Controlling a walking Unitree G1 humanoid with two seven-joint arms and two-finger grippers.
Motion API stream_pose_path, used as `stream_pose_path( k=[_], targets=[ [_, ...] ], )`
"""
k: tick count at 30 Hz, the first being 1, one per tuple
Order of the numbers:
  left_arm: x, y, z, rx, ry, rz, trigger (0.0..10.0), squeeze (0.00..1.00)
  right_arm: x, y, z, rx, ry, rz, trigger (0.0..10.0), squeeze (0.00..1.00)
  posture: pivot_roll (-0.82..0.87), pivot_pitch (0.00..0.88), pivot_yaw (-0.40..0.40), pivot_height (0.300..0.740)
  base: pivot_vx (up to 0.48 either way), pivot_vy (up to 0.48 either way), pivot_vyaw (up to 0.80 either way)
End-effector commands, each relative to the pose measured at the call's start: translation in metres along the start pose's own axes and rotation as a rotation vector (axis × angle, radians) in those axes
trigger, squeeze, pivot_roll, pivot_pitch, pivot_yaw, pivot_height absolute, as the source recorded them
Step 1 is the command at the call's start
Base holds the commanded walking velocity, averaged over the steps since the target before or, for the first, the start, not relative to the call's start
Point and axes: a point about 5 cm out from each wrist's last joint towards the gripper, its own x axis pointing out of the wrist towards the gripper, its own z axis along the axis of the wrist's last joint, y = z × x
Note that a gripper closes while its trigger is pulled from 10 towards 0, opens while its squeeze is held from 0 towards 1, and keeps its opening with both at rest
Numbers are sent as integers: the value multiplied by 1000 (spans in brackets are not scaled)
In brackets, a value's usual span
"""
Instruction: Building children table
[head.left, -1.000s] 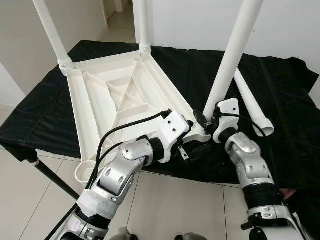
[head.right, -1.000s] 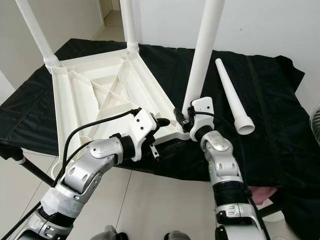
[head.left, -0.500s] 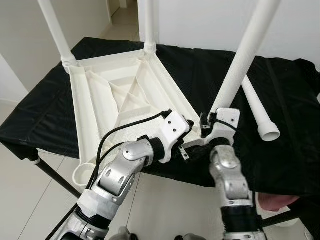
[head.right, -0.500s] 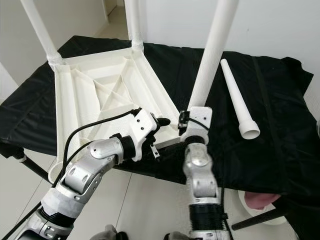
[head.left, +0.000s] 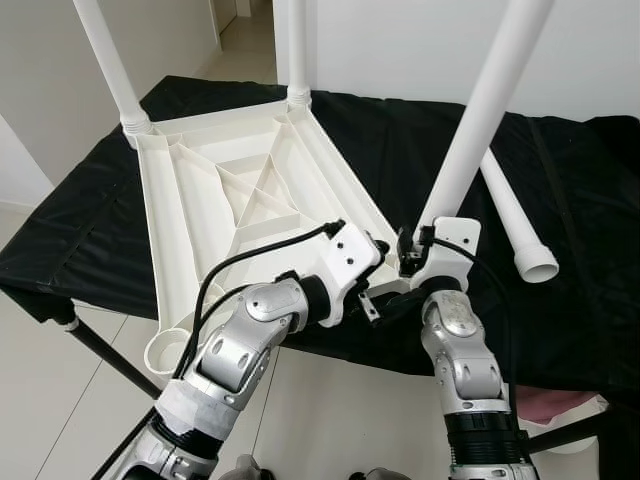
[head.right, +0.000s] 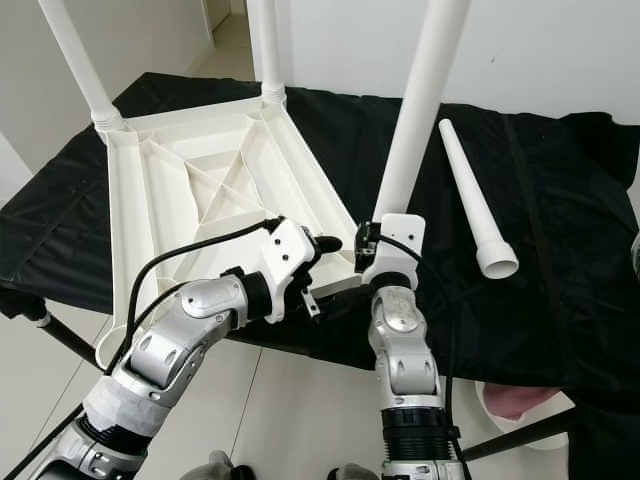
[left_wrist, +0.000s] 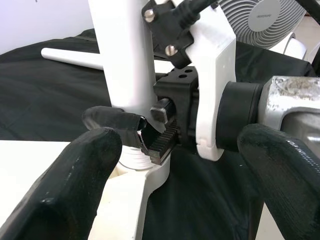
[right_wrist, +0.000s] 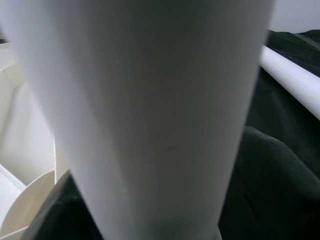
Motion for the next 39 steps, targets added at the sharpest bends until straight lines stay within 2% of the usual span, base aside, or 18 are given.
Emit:
stream_pose_path(
  k=[1,2,3,5,6,7,8,9,11,12,15,24,25,27,28,29,30,39],
  targets=[
    [-3,0,-8,0,27,15,10000,0,3,0,2,9,4,70,10000,1000,-117,43,27,740,0,0,0],
    [-3,0,-8,0,27,15,10000,0,3,0,2,9,4,70,10000,1000,-117,43,27,740,0,0,0],
    [-4,0,-10,-2,34,16,10000,0,4,-1,3,18,4,120,10000,294,-116,44,28,740,0,0,0],
    [-4,0,-10,-2,34,16,10000,0,4,-1,3,18,4,120,10000,294,-116,44,28,740,0,0,0],
    [-6,-1,-13,-5,43,16,10000,0,6,-4,3,13,6,188,10000,0,-116,44,28,740,0,0,0],
    [-6,-1,-13,-5,43,16,10000,0,6,-4,3,13,6,188,10000,0,-116,44,28,740,0,0,0],
    [-7,-2,-17,-10,52,18,10000,0,8,-6,3,-4,7,265,10000,0,-116,47,31,740,0,0,0],
    [-7,-2,-17,-10,52,18,10000,0,8,-6,3,-4,7,265,10000,0,-116,47,31,740,0,0,0],
    [-8,-4,-24,-17,71,20,10000,0,9,-9,3,-59,12,425,10000,0,-114,50,36,740,0,0,0],
    [-8,-4,-24,-17,71,20,10000,0,9,-9,3,-59,12,425,10000,0,-114,50,36,740,0,0,0],
    [-9,-9,-34,-35,95,17,10000,0,8,-13,-2,-143,33,594,10000,0,-117,50,42,740,0,0,0],
    [-10,-16,-35,-39,97,-7,10000,0,19,-27,-1,-220,45,728,10000,0,-108,49,46,740,0,0,0],
    [-10,-16,-34,-38,95,-8,10000,0,20,-29,-1,-230,46,736,9490,0,-107,49,45,740,0,0,0],
    [-10,-16,-34,-38,95,-8,10000,0,20,-29,-1,-230,46,736,9490,0,-107,49,45,740,0,0,0],
    [-10,-16,-34,-37,93,-8,10000,0,22,-31,-1,-244,51,743,4118,0,-107,49,45,740,0,0,0],
    [-10,-16,-33,-36,91,-7,10000,0,22,-33,-2,-254,54,754,588,0,-103,50,42,740,0,0,0],
    [-10,-16,-33,-36,90,-6,10000,0,23,-34,-3,-258,62,762,0,0,-103,50,42,740,0,0,0],
    [-9,-15,-32,-34,85,-6,10000,0,21,-39,-10,-237,81,772,0,0,-107,57,45,740,0,0,0]
  ],
)
